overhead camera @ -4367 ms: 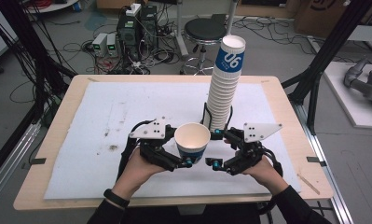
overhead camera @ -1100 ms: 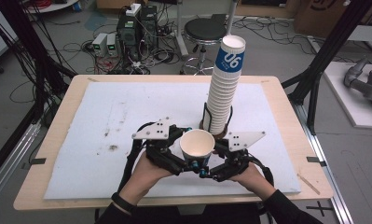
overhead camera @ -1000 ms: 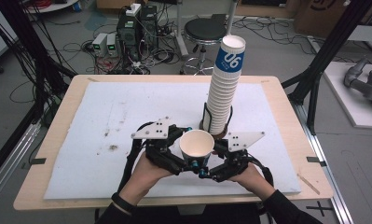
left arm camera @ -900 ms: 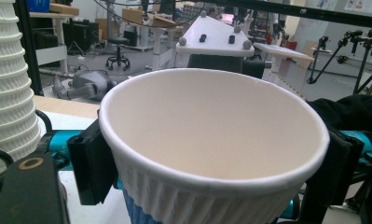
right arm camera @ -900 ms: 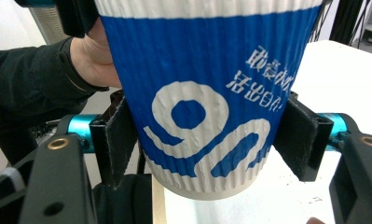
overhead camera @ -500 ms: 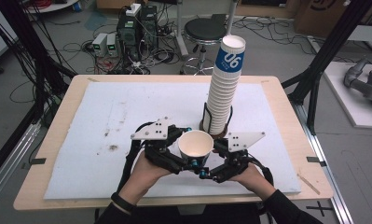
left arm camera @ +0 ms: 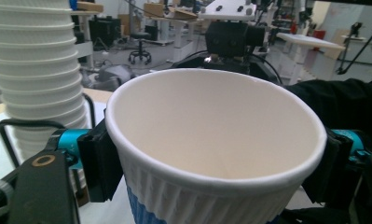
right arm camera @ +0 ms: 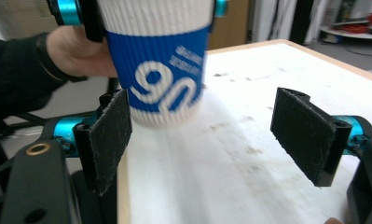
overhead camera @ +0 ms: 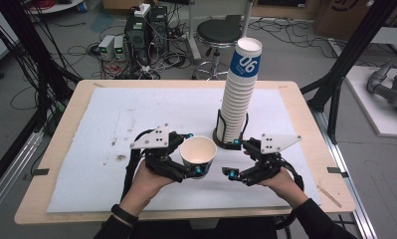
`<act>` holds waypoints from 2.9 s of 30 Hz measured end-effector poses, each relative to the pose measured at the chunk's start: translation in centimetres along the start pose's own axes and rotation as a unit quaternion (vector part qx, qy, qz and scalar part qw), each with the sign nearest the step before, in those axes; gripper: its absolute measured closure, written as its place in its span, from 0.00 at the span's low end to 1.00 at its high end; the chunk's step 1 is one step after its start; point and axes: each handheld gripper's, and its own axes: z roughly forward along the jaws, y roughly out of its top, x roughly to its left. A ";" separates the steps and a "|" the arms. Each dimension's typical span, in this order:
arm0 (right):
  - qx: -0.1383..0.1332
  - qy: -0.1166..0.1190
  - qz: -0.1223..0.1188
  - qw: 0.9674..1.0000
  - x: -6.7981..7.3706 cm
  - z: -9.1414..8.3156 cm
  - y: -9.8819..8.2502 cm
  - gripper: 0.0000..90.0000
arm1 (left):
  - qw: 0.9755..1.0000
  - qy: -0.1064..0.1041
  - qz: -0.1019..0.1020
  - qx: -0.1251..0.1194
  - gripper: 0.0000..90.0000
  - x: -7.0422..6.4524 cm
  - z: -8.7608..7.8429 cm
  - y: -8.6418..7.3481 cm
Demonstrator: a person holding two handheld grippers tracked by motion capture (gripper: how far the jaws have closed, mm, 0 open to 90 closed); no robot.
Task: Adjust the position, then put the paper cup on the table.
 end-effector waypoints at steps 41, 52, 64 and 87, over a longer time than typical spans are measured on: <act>-0.036 -0.085 0.028 0.995 -1.8 -4.6 -2.1 0.23 | 0.999 0.045 -0.007 0.002 0.24 0.9 -1.5 -1.0; -0.037 -0.086 0.027 0.995 -1.8 -4.4 -2.0 0.23 | 0.997 0.074 0.004 0.000 0.24 1.0 -2.6 -1.0; -0.033 -0.089 0.026 0.995 -1.9 -4.2 -2.1 0.23 | 0.991 0.134 0.011 -0.009 0.24 2.3 -5.1 -1.0; -0.036 -0.094 0.033 0.994 -2.0 -4.4 -2.2 0.23 | 0.962 0.270 0.015 -0.043 0.24 5.6 -9.1 -1.8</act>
